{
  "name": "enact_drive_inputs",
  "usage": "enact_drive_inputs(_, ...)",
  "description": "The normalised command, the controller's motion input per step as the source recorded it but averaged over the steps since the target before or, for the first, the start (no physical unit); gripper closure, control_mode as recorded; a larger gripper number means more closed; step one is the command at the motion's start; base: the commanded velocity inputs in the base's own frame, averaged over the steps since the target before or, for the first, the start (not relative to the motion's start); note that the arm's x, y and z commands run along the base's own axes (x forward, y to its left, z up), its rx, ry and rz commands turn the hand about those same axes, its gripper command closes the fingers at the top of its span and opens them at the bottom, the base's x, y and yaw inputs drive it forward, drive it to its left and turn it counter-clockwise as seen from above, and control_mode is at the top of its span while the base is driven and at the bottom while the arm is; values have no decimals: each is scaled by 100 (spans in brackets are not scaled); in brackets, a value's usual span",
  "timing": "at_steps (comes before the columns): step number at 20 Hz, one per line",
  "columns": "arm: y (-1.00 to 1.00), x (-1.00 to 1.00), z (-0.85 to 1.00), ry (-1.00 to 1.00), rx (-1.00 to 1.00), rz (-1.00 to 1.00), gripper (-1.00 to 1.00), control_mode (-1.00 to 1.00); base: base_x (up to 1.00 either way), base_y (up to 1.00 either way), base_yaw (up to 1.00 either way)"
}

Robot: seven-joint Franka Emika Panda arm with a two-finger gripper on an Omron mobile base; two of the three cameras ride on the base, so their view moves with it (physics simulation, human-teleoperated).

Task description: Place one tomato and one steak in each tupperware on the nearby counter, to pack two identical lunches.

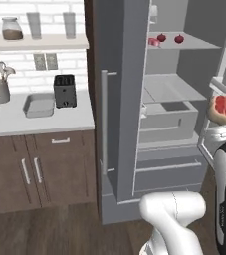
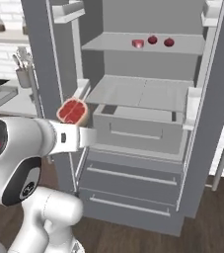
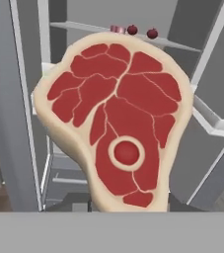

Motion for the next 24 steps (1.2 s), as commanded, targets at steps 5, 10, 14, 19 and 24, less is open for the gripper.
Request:
enact_drive_inputs(5,0,0,0,0,0,0,100,100,-6,100,61)
enact_drive_inputs(10,0,0,0,0,0,0,100,100,0,75,81)
enact_drive_inputs(14,0,0,0,0,0,0,100,100,-2,82,70)
enact_drive_inputs(19,0,0,0,0,0,0,100,100,42,81,48)
enact_drive_inputs(24,0,0,0,0,0,0,100,100,100,50,10)
